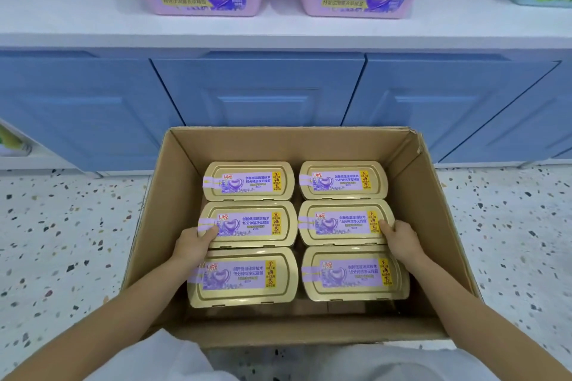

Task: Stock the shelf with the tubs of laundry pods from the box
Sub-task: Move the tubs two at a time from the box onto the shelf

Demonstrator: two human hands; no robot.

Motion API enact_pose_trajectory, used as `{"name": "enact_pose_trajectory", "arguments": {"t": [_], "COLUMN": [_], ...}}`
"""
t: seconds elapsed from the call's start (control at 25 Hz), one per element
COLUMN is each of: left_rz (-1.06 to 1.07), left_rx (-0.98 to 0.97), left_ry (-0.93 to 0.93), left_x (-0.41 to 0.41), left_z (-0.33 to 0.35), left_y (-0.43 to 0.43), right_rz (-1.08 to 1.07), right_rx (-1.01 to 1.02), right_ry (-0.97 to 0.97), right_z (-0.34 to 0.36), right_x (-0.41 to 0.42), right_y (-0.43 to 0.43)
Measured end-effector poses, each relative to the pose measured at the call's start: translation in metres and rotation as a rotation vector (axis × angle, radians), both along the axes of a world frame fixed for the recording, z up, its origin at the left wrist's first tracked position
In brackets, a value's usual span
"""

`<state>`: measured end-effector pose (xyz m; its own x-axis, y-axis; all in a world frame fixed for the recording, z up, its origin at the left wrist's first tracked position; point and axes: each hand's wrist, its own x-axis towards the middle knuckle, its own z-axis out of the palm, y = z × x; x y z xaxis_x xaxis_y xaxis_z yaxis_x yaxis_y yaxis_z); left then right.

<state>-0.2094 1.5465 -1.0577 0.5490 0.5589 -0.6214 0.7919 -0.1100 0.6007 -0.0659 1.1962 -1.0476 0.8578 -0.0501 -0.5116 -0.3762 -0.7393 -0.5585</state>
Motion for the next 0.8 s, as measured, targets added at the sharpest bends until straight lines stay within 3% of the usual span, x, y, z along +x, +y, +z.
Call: {"name": "enact_pose_trajectory", "arguments": {"t": [0.24,0.44,0.8], "left_rz": [-0.024,-0.027,0.048], "left_rx": [0.143,0.222,0.182], "left_ry": [-0.064,-0.209,-0.504], "left_x": [0.0,-0.002,0.009], "left_z": [0.02,0.057,0.195], "left_y": [-0.001,0.007,0.02], "right_rz": [0.123,0.107,0.134], "right_rx": [-0.129,-0.134,-0.072], "right_ry": [-0.221,-0.386,-0.603], "right_z": [0.027,0.061,0.2], "right_x": [-0.003,-0.004,0.014], "right_y": [0.004,-0.002,0.003]}}
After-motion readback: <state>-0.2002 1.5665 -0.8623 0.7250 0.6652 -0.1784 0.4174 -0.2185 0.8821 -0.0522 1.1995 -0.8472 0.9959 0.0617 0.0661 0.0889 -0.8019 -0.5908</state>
